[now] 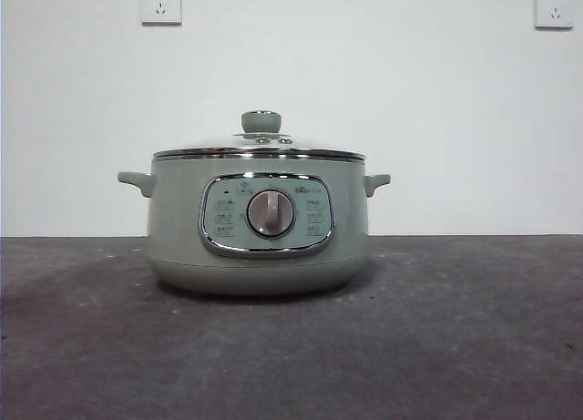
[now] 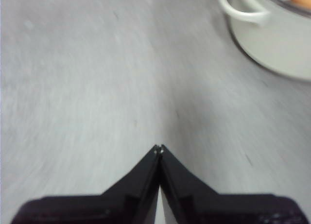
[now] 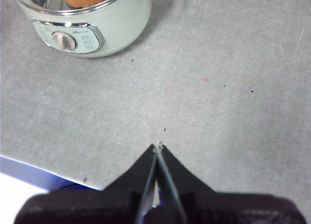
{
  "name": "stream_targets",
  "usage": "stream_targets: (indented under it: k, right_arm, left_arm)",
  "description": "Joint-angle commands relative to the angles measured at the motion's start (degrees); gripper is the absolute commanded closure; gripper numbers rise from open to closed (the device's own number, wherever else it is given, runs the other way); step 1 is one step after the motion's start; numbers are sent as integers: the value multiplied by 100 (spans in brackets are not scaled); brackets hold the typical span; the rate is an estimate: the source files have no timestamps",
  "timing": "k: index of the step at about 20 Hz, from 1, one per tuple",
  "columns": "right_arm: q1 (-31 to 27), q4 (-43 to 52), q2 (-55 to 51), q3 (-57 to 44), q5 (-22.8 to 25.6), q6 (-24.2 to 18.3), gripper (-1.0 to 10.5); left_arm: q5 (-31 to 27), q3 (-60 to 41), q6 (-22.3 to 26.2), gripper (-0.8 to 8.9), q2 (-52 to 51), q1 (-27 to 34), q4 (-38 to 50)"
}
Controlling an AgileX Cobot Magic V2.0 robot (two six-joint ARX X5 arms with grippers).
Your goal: Pick up the potato,open the lid,put the potato in the pot,close the lid
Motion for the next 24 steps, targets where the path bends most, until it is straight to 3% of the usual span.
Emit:
stream_targets:
  k: [1,4,7,14,24]
  right_arm:
    - [4,-144,2,-48,7,46,945]
    - [4,-144,2,-48,7,48,945]
    - [4,-144,2,-48,7,48,945]
    - [4,-144,2,-48,7,48,945]
    - [4,-144,4,-44,7,48,945]
  left_arm:
    - [2,-1961,127,816,-1207,155,1912]
    - [37,-3434,-52,816,-2376,219,3239]
    - [44,-4135,-76,816,-3171,216,3493]
    - [39,-4710,-328,816,-4046,227,3497]
    - [-15,-5082,-348,816,-4076,538,4179]
